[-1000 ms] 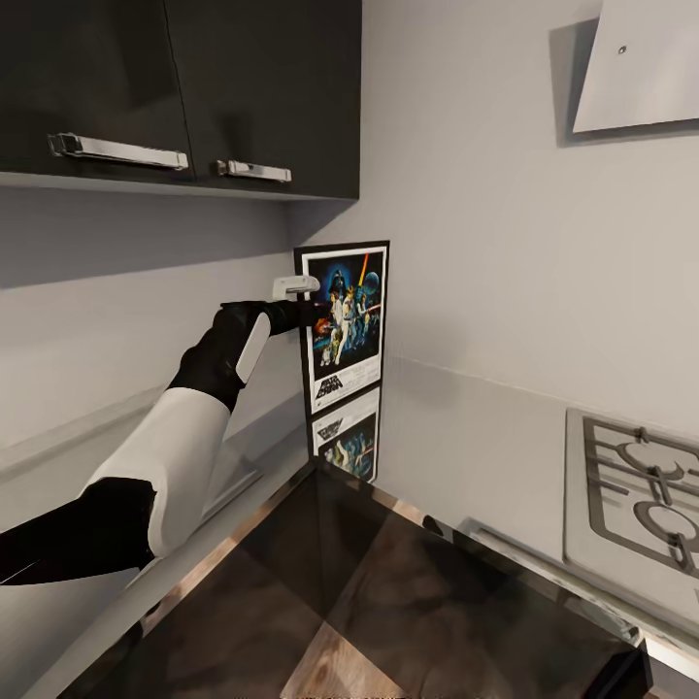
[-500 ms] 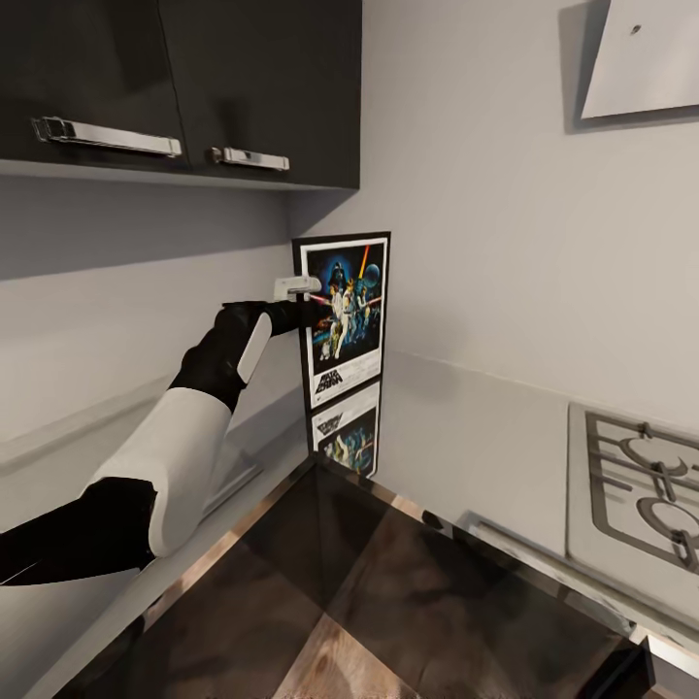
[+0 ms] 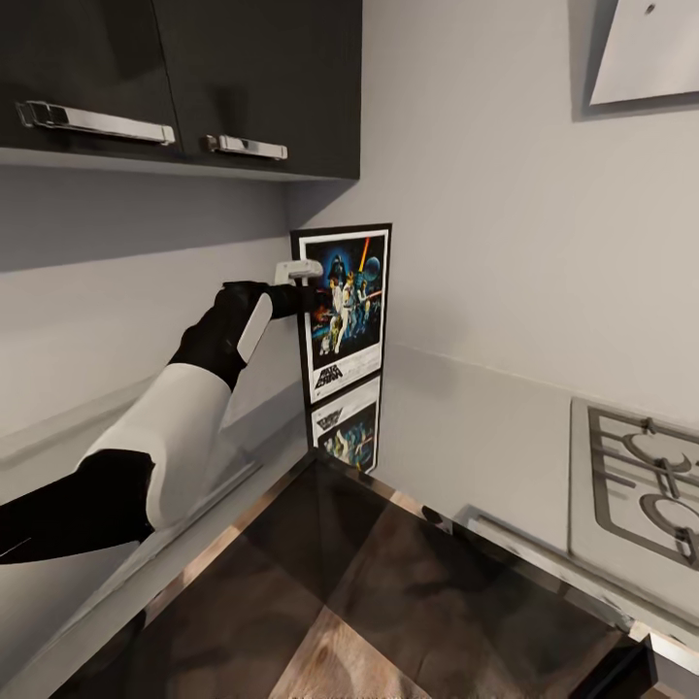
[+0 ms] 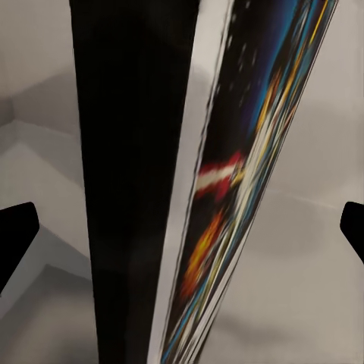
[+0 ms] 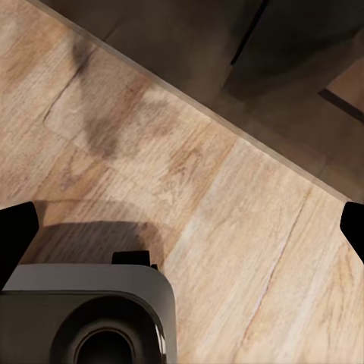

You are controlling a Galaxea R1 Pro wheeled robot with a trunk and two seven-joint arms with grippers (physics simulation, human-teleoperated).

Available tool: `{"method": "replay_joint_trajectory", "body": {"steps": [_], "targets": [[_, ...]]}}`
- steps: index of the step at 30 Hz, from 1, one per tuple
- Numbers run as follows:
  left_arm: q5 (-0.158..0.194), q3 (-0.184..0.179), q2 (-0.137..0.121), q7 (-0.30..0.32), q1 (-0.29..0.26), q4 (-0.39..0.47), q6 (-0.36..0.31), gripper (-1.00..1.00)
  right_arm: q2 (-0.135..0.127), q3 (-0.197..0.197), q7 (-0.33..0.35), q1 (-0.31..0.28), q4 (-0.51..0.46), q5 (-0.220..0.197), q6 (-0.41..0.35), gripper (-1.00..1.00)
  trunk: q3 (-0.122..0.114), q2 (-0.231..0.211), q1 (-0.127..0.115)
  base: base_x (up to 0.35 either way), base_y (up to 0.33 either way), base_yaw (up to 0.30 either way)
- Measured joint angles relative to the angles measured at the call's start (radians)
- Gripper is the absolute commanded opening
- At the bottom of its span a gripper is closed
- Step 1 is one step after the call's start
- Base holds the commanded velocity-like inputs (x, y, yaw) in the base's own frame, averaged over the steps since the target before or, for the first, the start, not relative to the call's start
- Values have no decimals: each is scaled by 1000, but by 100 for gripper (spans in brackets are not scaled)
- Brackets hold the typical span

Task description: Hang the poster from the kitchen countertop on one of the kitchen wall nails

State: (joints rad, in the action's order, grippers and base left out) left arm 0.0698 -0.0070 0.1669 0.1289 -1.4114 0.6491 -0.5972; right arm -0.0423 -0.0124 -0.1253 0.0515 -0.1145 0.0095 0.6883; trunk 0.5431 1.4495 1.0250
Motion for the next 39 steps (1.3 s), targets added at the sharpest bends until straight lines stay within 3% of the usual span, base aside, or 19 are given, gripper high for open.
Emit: {"method": "replay_joint_trajectory", "body": {"steps": [19,20,39], "targets": [[2,0,2,4,-19,-9,-1,100,1,0,0,0,0,0,0,100,12,0,0,0,0,31],[2,0,2,4,-19,-8,-1,-100,0,0,0,0,0,0,0,100,13,0,0,0,0,5],[5,0,0,9,-20,36,-3,-100,1,0,-1,0,0,0,1,100,13,0,0,0,0,0]]}}
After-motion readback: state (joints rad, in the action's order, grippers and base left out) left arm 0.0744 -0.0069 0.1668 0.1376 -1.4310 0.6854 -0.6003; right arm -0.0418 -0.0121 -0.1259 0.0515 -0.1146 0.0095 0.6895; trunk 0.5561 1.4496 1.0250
